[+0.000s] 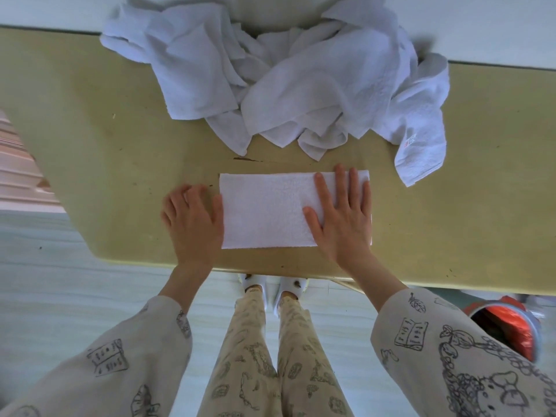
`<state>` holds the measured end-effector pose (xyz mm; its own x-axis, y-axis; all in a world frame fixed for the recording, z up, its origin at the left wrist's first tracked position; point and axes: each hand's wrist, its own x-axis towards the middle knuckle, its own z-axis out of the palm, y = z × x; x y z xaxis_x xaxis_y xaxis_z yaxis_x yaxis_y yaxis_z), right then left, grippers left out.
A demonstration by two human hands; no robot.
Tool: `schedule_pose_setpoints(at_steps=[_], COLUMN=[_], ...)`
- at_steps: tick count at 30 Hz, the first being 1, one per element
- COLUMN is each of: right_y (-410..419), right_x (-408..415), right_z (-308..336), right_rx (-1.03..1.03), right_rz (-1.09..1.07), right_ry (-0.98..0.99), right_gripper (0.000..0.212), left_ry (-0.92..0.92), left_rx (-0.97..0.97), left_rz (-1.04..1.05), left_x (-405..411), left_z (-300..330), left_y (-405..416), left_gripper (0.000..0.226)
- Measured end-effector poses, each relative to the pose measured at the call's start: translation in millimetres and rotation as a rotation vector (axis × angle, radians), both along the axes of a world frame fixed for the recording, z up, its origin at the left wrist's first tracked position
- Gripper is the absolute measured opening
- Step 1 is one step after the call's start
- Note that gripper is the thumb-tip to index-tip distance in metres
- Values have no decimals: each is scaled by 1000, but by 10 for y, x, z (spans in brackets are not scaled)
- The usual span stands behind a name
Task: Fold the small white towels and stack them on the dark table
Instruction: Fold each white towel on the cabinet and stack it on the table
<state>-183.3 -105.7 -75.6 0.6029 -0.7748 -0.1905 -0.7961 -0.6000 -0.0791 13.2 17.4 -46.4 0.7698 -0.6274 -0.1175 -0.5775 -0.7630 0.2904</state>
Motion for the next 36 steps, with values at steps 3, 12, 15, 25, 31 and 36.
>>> schedule_pose_setpoints(at_steps=[3, 12, 15, 25, 31, 36], right_y=[1, 16, 11, 8, 0, -27], right_x=[1, 1, -2, 3, 15, -107], right_z=[17, 31, 25, 37, 68, 264], right_rx=[7, 27, 31, 54, 101, 200], right_rz=[-2, -12, -15, -26, -27, -87], right_ry=[-2, 24, 21, 24, 22, -320], right_gripper=[65, 65, 65, 66, 67, 58], left_ry=[159, 358, 516, 547, 385, 236], left_rx=[48, 6, -97, -75, -195, -312], left_rz=[240, 310, 355, 212, 166, 60], left_x=[-172, -208, -183, -85, -114, -169], left_z=[71, 190, 264, 181, 212, 505], left_y=[-202, -409, -411, -283, -318, -443], left_gripper=[44, 28, 31, 24, 28, 30])
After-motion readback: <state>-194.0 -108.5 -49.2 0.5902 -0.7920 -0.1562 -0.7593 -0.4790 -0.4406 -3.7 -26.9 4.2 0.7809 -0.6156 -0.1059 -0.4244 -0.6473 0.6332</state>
